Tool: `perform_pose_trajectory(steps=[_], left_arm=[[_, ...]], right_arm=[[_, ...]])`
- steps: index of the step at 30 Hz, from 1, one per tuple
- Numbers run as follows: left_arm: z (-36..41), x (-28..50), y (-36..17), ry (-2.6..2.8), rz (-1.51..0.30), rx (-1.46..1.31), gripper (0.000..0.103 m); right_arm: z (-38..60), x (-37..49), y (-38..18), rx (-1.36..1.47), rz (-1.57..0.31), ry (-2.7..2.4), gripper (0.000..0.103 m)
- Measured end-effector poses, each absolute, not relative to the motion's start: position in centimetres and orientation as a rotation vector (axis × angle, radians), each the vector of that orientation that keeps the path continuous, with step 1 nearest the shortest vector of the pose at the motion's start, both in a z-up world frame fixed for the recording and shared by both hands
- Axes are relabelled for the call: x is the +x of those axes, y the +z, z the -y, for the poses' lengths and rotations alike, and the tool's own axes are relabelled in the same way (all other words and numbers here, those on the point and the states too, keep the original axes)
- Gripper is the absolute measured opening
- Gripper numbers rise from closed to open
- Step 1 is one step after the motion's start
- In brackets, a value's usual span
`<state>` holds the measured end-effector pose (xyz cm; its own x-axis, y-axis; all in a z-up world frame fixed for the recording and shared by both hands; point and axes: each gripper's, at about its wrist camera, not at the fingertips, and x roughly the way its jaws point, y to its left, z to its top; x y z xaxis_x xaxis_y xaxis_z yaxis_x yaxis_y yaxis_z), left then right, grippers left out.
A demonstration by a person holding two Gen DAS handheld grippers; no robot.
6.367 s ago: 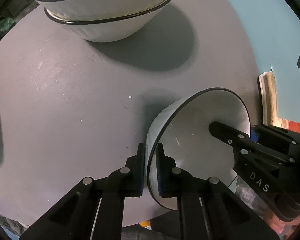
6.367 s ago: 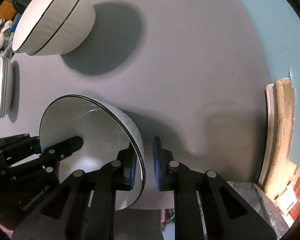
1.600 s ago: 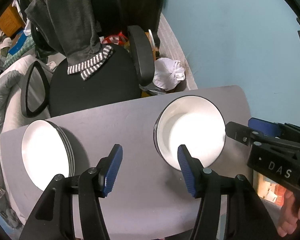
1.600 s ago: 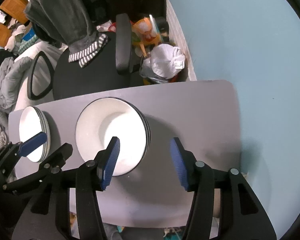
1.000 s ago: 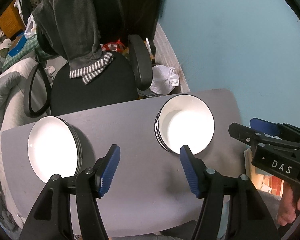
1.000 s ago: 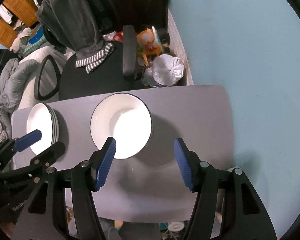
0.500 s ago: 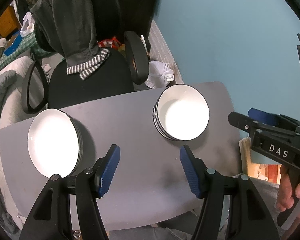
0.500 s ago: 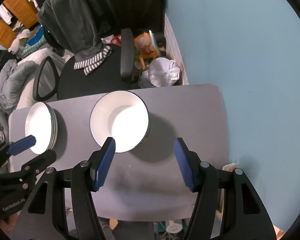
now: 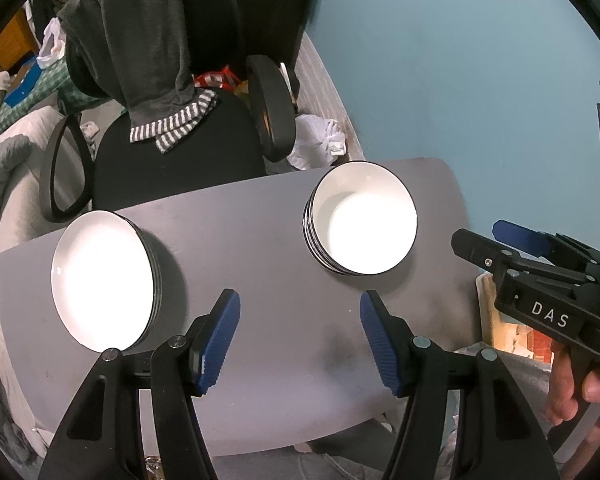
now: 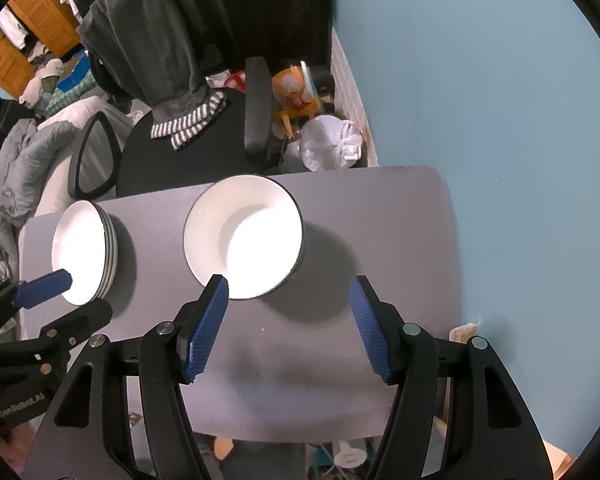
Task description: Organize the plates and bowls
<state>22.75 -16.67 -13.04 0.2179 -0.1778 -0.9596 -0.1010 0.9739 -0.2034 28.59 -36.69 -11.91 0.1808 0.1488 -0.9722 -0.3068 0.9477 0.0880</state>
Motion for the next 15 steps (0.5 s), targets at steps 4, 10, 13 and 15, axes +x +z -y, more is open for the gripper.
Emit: perform_pose_trajectory(steps=[4, 10, 13, 15], left_arm=[[16.8, 23.2, -13.5, -0.05, -1.367, -0.247, 0.064], [17.2, 23.8, -13.8, -0.043, -1.37, -0.231, 0.064], [17.4, 24.3, -14.2, -0.04, -1.375, -0.229, 0.064], [17.4, 24.8, -14.6, -0.034, -1.381, -0.23, 0.064]], right_arm=[[37.0, 28.7, -12.0, -0.141, -1.359, 0.321, 0.062], [37.5, 29.2, -12.5, -0.144, -1.375, 0.32, 0.062], [37.7, 29.7, -12.8, -0.143, -1.379, 0.33, 0.062], [37.7, 30.0, -13.1, -0.134, -1.387, 0.34, 0.062]])
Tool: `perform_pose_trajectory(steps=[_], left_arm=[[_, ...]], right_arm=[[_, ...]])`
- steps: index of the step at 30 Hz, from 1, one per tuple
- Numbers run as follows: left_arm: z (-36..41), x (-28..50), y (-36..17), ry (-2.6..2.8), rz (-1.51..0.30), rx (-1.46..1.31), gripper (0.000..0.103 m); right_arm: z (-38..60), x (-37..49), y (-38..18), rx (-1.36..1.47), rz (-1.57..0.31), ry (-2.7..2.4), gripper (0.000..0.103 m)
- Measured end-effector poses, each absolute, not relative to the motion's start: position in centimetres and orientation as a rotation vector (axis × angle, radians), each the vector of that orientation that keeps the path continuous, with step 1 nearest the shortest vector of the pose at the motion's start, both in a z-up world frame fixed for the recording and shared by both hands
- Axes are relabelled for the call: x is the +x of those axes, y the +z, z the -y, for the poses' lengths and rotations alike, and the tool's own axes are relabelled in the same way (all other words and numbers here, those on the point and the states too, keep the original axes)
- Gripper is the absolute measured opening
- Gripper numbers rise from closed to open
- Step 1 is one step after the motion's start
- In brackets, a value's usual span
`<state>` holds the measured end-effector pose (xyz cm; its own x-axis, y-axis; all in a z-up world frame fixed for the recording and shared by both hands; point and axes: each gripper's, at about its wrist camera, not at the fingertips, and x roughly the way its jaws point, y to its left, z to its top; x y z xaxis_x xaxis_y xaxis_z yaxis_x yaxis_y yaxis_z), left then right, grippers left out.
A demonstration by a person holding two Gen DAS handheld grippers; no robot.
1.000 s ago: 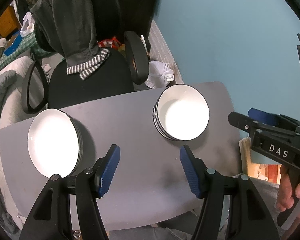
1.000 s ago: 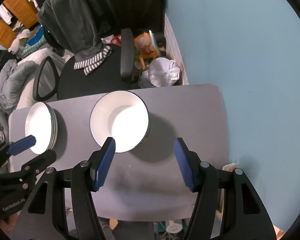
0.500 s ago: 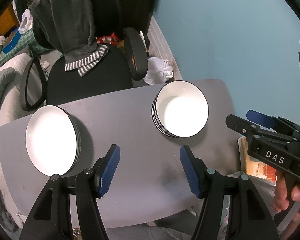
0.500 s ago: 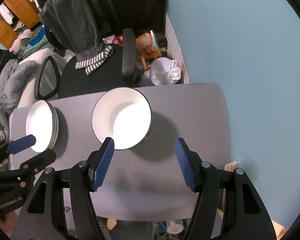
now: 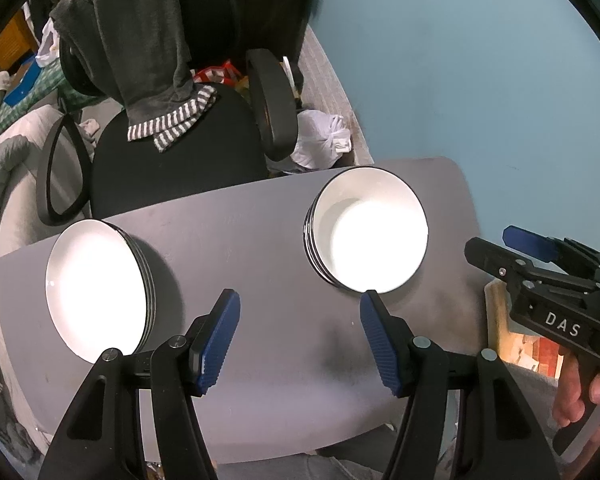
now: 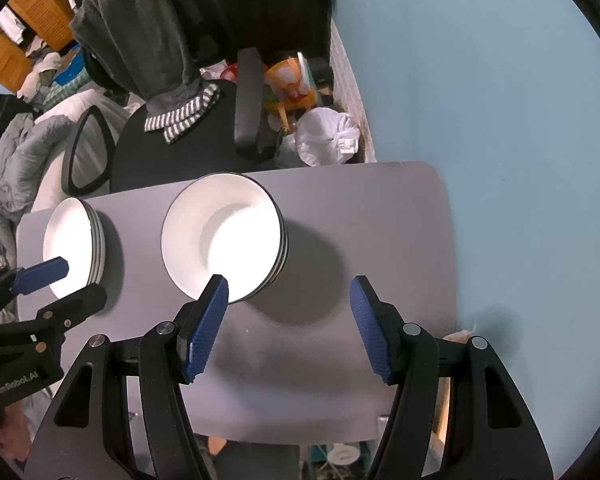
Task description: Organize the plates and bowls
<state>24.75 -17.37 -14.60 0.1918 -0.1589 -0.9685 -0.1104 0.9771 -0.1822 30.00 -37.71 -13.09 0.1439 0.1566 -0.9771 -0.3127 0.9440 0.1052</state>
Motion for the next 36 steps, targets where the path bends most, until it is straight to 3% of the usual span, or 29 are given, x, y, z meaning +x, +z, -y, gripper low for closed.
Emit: perform_pose_trajectory(steps=[36], left_arm=[[17.9, 31.4, -24.9, 0.004, -1.547, -0.358, 0.064]], right_arm=[[36.6, 36.1, -23.8, -0.118, -1.639, 0.415, 0.062]])
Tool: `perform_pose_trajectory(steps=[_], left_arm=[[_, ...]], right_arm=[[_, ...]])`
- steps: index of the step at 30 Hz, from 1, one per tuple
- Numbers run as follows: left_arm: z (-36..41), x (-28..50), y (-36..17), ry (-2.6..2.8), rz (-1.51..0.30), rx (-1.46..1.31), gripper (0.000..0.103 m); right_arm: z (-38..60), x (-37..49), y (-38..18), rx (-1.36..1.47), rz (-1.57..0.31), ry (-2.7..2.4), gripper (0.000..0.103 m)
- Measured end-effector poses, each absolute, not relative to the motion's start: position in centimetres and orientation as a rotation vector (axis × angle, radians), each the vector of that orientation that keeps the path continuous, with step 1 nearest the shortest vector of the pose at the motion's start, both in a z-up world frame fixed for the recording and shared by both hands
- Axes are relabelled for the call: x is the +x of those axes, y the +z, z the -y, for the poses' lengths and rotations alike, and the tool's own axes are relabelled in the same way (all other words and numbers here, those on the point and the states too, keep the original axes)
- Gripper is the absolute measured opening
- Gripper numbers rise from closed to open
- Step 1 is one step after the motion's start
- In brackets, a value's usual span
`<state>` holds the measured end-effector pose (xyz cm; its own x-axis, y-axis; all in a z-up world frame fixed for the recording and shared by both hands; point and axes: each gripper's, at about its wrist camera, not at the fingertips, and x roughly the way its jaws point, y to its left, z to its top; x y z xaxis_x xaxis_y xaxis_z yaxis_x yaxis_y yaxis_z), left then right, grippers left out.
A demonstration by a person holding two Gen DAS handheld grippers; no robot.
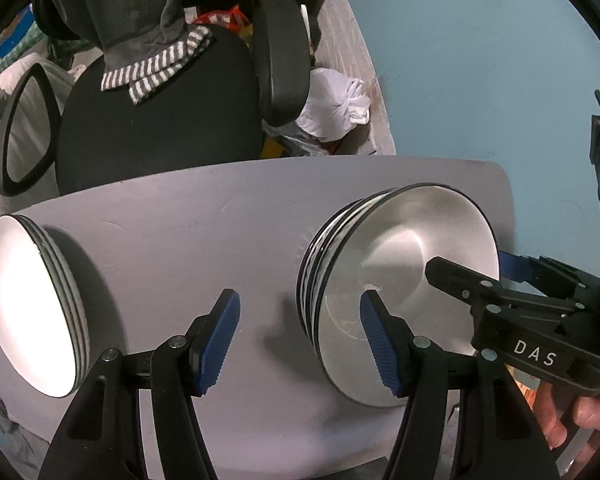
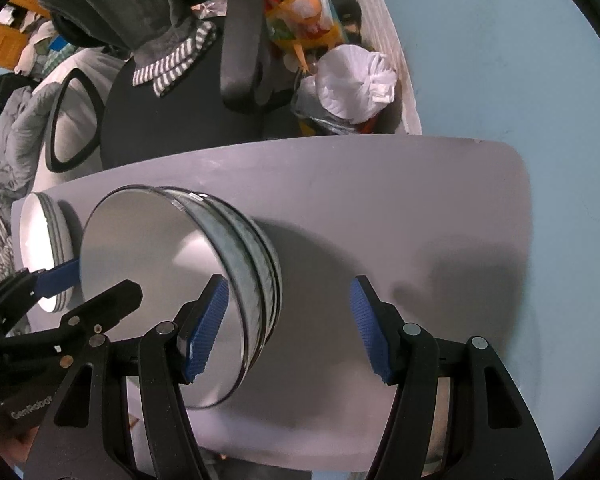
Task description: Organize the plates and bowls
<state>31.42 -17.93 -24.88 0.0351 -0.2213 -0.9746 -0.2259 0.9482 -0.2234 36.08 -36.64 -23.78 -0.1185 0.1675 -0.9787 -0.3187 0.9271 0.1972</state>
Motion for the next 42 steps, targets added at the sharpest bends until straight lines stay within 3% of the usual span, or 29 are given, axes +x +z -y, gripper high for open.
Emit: perform_pose_trajectory(steps=[16, 24, 29, 35, 42], left_arm=[[17.0, 32.3, -27.3, 0.008, -1.581, -0.457, 0.063], [16.1, 32.6, -28.0, -0.033, -1.601, -0.584, 0.041], [16.7, 32.6, -27.7, -0.069, -1.614, -0.568, 0.025], [16.9, 32.5, -27.5, -0.093, -1.617, -0.534, 0.024], [16.6, 32.4, -27.6, -0.099, -1.625, -0.541, 0.024]], right_arm=[[36.5, 36.9, -25.1, -0.068, -1.682, 0.441, 0.062], [36.5, 37.3, -25.5, -0.044, -1.699, 0.457, 0.062], [36.3, 37.1, -25.3, -0.043, -1.709, 0.496, 0.046], [35.6, 36.9, -25.0, -0.047, -1.704, 0.532, 0.026], [34.7, 36.7, -24.9, -0.113, -1.694, 0.542, 0.024]])
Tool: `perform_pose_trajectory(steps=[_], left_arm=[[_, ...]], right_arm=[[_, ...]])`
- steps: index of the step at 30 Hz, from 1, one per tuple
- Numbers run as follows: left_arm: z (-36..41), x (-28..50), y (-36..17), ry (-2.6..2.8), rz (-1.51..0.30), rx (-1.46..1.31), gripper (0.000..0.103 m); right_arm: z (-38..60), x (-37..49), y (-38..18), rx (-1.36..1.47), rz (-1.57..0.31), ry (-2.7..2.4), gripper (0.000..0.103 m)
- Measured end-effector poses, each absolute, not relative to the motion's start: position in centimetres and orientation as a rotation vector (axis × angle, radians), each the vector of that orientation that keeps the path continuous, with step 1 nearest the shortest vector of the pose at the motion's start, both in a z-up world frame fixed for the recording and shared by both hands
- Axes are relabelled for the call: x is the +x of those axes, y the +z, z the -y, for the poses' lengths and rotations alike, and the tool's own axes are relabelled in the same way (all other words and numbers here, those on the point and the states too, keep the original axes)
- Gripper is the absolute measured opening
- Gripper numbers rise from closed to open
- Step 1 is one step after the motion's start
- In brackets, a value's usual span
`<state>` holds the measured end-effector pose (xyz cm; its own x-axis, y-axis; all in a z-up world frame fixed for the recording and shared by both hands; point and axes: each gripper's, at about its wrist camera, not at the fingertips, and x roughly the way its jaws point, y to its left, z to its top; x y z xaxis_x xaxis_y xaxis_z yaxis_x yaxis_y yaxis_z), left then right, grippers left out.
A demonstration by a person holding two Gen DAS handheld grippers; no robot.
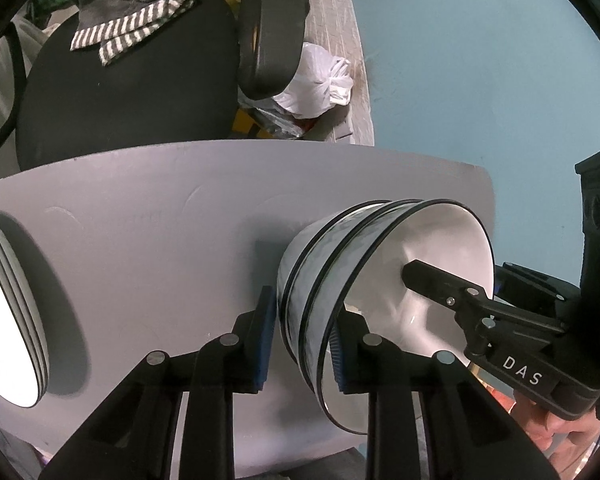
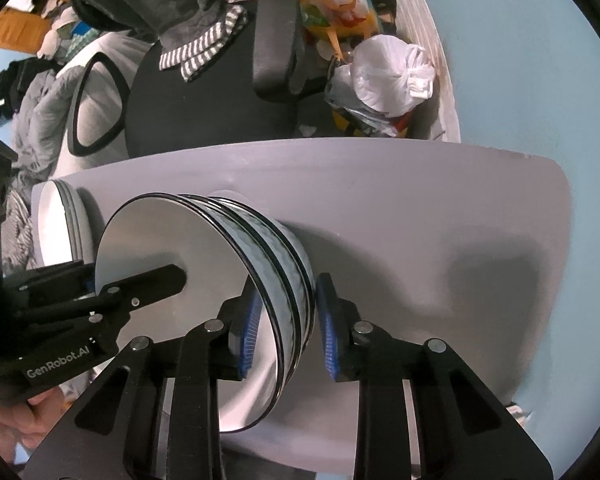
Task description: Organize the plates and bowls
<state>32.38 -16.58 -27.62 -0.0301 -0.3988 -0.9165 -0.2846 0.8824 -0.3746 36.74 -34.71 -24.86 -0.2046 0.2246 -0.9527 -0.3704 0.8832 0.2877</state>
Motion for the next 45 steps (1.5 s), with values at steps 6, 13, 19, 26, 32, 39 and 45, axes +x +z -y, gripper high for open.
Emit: perform_pose_trajectory(steps=[6, 13, 19, 26, 32, 39, 45], left_arm=[[16.5, 32.2, -27.7, -0.107, -1.641, -0.54, 0.024], [16.4, 32.1, -27.9, -0.12, -1.643, -0.547, 0.023], [16.9, 32.3, -27.6, -0.135, -1.638, -0.492, 0.023], [17.2, 32.1, -27.4, -0.124, -1.631, -0.467, 0.023], [17.2, 32.1, -27.3, -0.121, -1.623, -0.461, 0.022], [17.3, 31.9, -26.9, -0.118, -1.629, -0.442, 0.019], [16.8, 31.4, -26.9, -0.102, -1.629, -0.467, 0.019]], right_arm=[[34.8, 36.9, -25.1, -0.103, -1.73, 0.531, 0.024], [35.0, 36.7, -25.1, -0.09, -1.72, 0.523, 0.024], [34.8, 36.8, -25.1, -0.1, -1.727, 0.519, 0.025], [34.2, 36.5, -25.0, -0.161, -1.71, 0.513, 0.025], [34.0, 36.2, -24.8, -0.171, -1.697, 0.491, 0.026], [34.1, 36.2, -24.5, -0.175, -1.693, 0.443, 0.018], [34.1, 35.5, -24.5, -0.159, -1.704, 0.434, 0.016]])
